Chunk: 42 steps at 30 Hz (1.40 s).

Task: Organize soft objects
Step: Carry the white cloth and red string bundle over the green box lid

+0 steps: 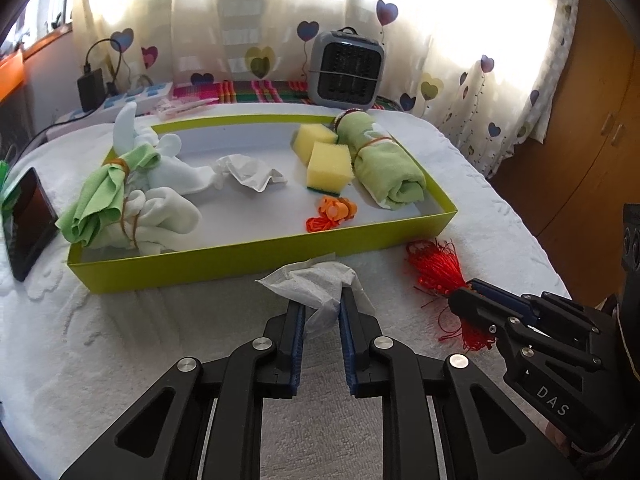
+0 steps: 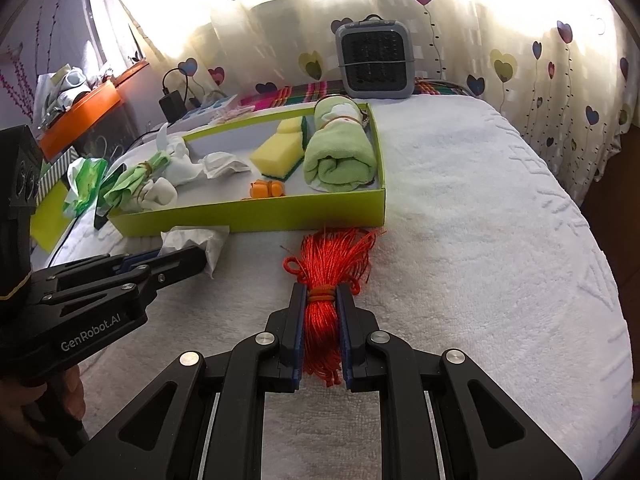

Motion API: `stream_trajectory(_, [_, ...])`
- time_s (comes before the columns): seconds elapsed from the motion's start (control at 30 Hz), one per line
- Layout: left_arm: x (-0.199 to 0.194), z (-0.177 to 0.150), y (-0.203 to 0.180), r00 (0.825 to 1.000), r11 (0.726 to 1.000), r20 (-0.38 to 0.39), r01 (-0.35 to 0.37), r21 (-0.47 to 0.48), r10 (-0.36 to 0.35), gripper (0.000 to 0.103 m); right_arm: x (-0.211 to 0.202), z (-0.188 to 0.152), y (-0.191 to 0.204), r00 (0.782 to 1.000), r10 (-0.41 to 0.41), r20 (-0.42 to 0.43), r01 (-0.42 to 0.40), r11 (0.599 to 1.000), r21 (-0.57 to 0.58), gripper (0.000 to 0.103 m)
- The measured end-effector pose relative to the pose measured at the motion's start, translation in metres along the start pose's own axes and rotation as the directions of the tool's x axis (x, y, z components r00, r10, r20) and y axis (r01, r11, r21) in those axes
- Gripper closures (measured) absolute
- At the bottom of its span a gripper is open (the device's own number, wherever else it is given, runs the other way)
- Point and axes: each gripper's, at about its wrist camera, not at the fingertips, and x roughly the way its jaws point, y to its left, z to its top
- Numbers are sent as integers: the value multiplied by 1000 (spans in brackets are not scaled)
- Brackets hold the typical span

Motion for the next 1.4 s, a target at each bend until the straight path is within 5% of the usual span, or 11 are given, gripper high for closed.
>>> stream_trajectory(0.6, [-29,4,11,998,1000,60,8,-14,-7,88,-25,8,16,997,23,78,-21,999,-33,91])
stream_trajectory(1.4, [-22,50,44,994,998,100,-48,-34,51,88,4,90,37,986,114,124,-102,989,-103,91])
